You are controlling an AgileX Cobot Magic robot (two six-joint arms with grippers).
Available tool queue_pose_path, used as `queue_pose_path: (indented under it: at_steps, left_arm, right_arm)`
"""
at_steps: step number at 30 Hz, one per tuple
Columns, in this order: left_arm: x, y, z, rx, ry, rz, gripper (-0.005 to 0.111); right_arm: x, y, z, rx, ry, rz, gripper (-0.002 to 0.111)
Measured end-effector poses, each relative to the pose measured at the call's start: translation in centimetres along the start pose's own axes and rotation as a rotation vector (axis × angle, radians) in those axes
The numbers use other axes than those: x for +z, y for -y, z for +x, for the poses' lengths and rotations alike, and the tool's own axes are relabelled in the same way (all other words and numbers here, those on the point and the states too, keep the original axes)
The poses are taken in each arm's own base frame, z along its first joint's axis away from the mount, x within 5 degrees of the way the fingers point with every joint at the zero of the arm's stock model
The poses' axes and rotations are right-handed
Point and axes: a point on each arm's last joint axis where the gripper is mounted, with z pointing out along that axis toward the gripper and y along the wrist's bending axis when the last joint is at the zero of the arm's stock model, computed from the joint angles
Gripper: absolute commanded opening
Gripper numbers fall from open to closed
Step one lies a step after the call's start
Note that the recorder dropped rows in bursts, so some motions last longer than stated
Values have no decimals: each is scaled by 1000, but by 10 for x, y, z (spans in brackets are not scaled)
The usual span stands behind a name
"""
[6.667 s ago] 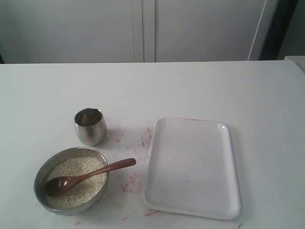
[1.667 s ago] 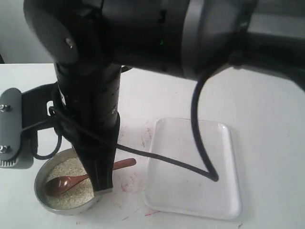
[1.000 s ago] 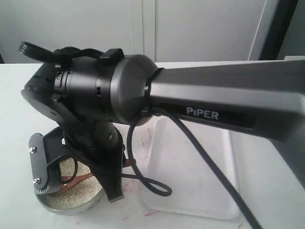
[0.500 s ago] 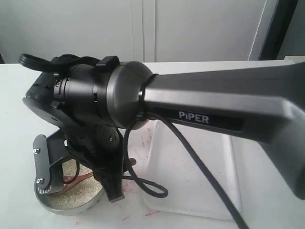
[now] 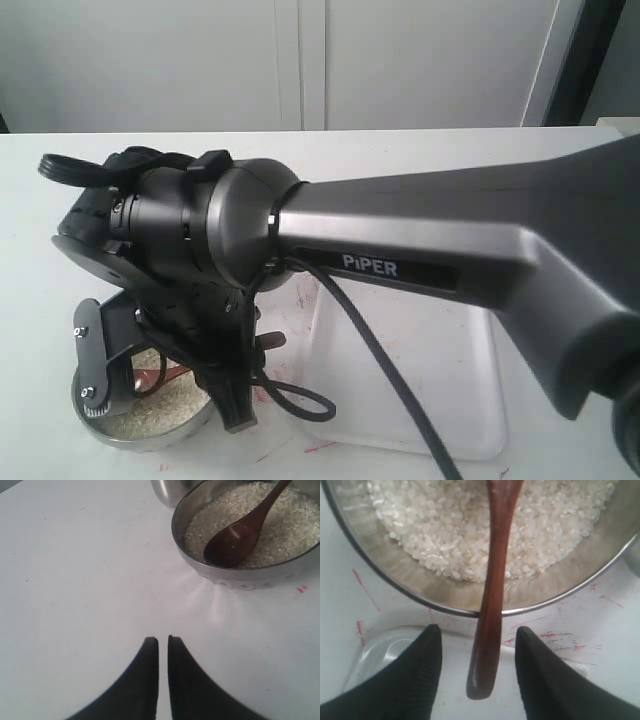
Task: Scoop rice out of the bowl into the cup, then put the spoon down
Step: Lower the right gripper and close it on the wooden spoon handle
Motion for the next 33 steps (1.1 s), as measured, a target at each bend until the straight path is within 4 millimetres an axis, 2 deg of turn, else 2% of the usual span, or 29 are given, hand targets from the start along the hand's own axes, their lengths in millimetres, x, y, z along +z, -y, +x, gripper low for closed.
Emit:
queue_pose_path:
  at_steps: [29, 33]
  left_arm:
    - [0, 0, 0, 0, 0, 0, 14]
    - [0, 0, 0, 0, 0, 0, 14]
  right_arm:
    - [0, 3, 1, 21, -1, 23, 44]
    - [1, 5, 4, 40, -3, 21, 40]
